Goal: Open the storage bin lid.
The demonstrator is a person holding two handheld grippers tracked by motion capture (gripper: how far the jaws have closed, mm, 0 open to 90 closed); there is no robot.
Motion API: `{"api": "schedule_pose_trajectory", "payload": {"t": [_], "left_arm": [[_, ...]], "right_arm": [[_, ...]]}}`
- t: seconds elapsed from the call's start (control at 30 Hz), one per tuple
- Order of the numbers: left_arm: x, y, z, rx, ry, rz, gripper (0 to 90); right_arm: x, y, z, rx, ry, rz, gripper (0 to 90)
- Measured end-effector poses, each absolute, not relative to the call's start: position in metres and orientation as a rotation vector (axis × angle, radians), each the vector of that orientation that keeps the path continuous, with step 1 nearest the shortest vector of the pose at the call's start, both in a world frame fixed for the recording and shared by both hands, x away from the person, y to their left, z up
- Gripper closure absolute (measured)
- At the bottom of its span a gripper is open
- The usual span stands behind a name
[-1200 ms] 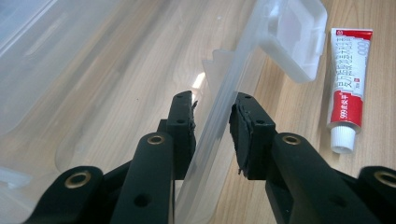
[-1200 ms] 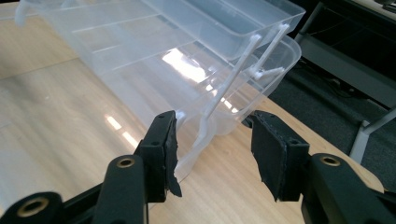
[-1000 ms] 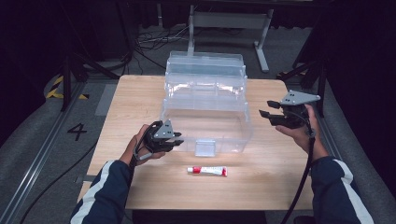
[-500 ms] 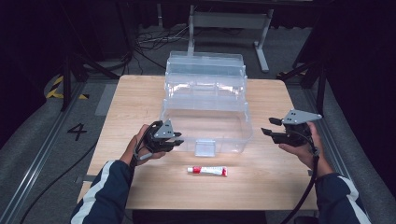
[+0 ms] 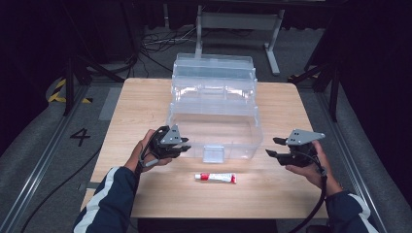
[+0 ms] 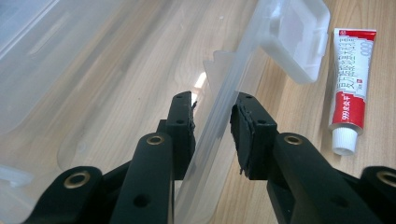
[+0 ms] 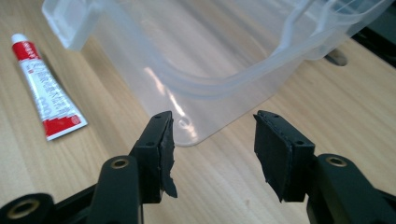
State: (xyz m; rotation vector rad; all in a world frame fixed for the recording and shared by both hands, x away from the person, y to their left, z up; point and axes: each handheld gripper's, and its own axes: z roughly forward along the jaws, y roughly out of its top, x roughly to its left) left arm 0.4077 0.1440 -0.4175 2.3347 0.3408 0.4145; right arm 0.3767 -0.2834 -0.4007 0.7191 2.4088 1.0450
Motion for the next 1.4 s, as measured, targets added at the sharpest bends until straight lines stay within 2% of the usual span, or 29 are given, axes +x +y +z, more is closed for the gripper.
{"api": "schedule_pose_trajectory", "payload": {"t": [0.33, 1.4], "left_arm": [[0.406, 0.144, -0.416, 2.334, 0.341, 0.432, 69.0], [0.404, 0.144, -0.417, 2.330, 0.354, 0.434, 69.3]], "right_arm": [[0.368, -0.263, -0.417, 0.669, 2.503, 1.028, 48.1], [0.350, -0.188, -0.439, 0.428, 2.718, 0.983, 47.0]]}}
